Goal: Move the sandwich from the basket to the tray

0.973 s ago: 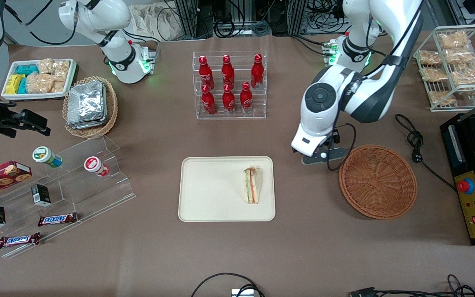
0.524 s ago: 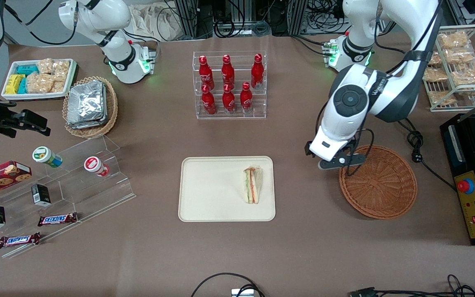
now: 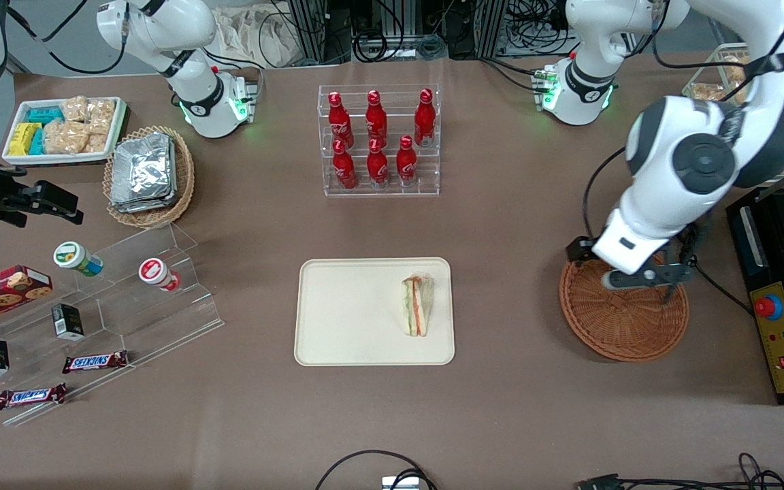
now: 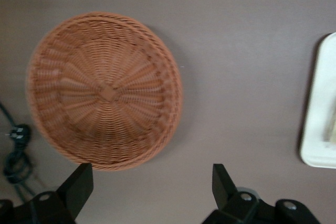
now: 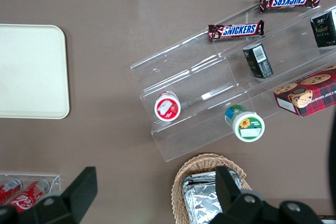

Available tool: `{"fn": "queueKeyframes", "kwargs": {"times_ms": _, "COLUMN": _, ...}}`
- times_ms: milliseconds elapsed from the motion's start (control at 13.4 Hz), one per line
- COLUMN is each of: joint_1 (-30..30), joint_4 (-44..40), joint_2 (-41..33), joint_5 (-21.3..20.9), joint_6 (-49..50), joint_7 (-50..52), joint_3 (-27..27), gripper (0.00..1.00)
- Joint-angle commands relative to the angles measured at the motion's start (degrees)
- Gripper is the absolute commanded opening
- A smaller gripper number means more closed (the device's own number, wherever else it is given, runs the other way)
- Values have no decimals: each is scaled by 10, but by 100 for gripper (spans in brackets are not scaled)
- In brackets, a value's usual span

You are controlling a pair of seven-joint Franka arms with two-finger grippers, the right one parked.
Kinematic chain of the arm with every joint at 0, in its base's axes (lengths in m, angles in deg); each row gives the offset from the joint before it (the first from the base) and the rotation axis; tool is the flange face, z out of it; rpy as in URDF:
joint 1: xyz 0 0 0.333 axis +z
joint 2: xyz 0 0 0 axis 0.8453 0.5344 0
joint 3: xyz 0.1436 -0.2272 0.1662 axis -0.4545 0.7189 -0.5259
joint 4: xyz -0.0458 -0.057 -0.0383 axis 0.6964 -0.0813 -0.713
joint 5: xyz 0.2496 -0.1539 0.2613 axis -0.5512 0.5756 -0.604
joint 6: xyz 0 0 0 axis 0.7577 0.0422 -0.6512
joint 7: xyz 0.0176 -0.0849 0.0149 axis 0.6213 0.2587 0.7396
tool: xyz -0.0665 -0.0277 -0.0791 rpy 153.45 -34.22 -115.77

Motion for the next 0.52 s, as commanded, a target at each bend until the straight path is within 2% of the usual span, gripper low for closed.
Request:
{"fn": "queueKeyframes", "kwargs": {"times_ms": 0, "joint_1": -3, "joint_4": -37, "joint_2": -5, "joint_5": 8, "joint_6": 20, "joint_7": -39, "joint_3": -32, "gripper": 100}}
{"fn": "queueKeyframes", "kwargs": {"times_ms": 150, "joint_1": -2, "joint_4": -82, "joint_2": 15, "joint_5": 13, "joint_6": 24, "joint_7": -58, "joint_3": -37, "gripper": 100}}
{"fn": "queueKeyframes", "kwargs": {"times_ms": 449, "joint_1": -2, "joint_4": -187, "joint_2": 74, "joint_5": 24, "joint_6": 109, "joint_7": -65, "joint_3": -66, "gripper": 100}}
